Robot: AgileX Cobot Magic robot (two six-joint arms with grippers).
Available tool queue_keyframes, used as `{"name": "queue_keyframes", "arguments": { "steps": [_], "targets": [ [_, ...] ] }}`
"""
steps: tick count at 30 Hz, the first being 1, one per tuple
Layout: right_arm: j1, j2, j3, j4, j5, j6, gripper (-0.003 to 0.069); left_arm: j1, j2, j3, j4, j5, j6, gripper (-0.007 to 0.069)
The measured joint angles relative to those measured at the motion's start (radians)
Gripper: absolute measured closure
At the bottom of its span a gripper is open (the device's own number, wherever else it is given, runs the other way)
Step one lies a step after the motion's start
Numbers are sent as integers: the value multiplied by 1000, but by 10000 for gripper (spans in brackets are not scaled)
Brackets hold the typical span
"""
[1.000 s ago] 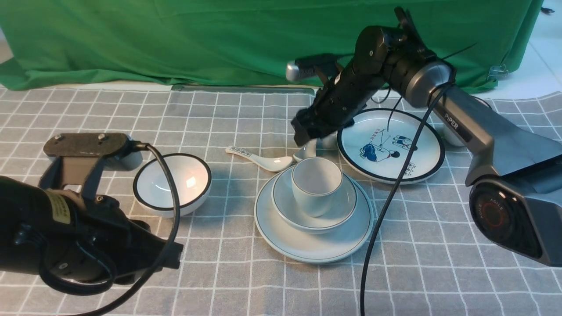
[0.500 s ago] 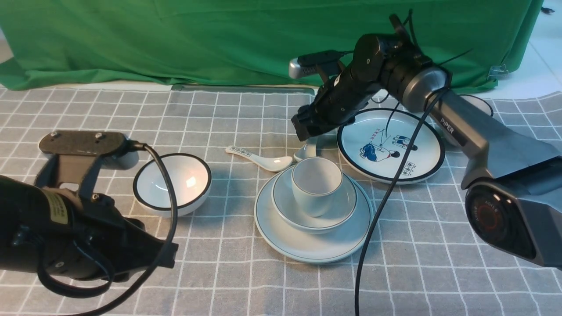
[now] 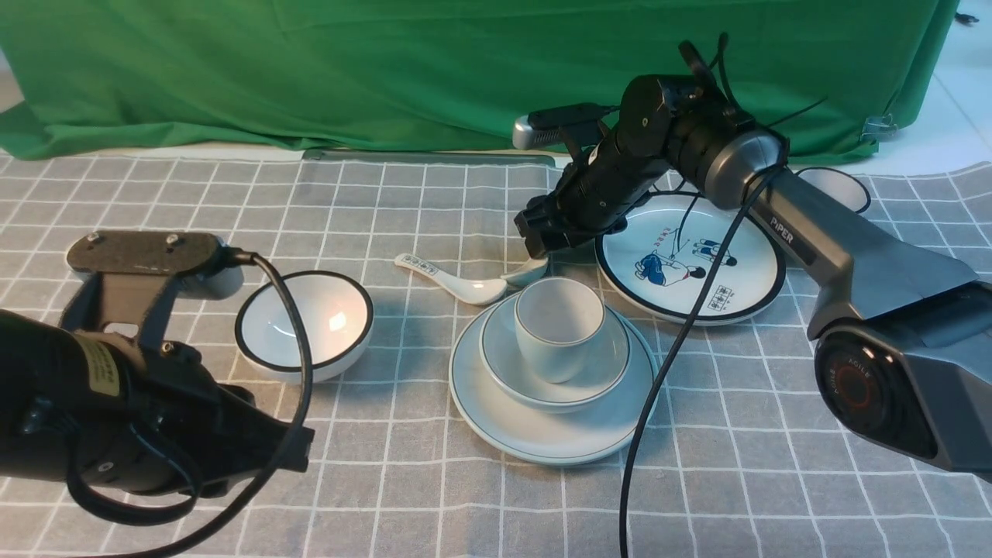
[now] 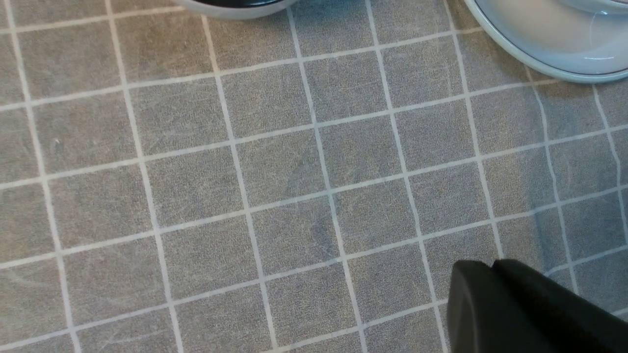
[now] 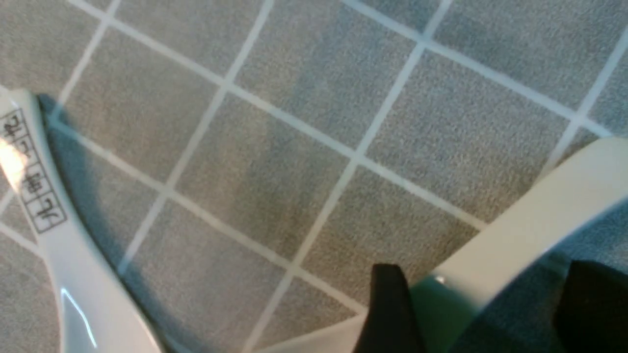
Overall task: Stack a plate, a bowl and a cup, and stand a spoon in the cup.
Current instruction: Use the right arm to grab a blue soup spoon, then use the right arm to put the blue soup spoon into the blue teacup in the middle
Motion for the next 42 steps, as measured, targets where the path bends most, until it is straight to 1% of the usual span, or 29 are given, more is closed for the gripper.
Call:
{"name": "queue_keyframes", "arguments": {
  "steps": [2, 4, 6, 8, 9, 10, 16, 23, 28, 42],
  "targets": [
    [0, 0, 0, 0, 0, 0, 184, 0, 0, 0, 0, 0, 0, 615],
    [0, 0, 0, 4, 1, -4, 260, 0, 0, 0, 0, 1, -2, 615],
    [2, 0, 0, 15, 2, -22, 403, 0, 0, 0, 0, 1, -2, 615],
    [2, 0, -4, 21, 2, -26, 526, 0, 0, 0, 0, 1, -3, 615],
    [2, 0, -4, 22, 1, -26, 526, 0, 0, 0, 0, 1, -3, 615],
    [2, 0, -8, 21, 3, -27, 575, 0, 0, 0, 0, 1, -4, 615],
    [2, -6, -8, 18, 16, -27, 575, 0, 0, 0, 3, 1, -4, 615],
    [-6, -53, -7, -5, 120, -27, 575, 0, 0, 0, 15, 1, -4, 615],
    [-7, -83, -7, -15, 142, -27, 575, 0, 0, 0, 16, 1, -15, 615],
    [-7, -272, -5, -27, 196, -30, 575, 0, -38, 0, 16, 2, -27, 615]
  ]
}}
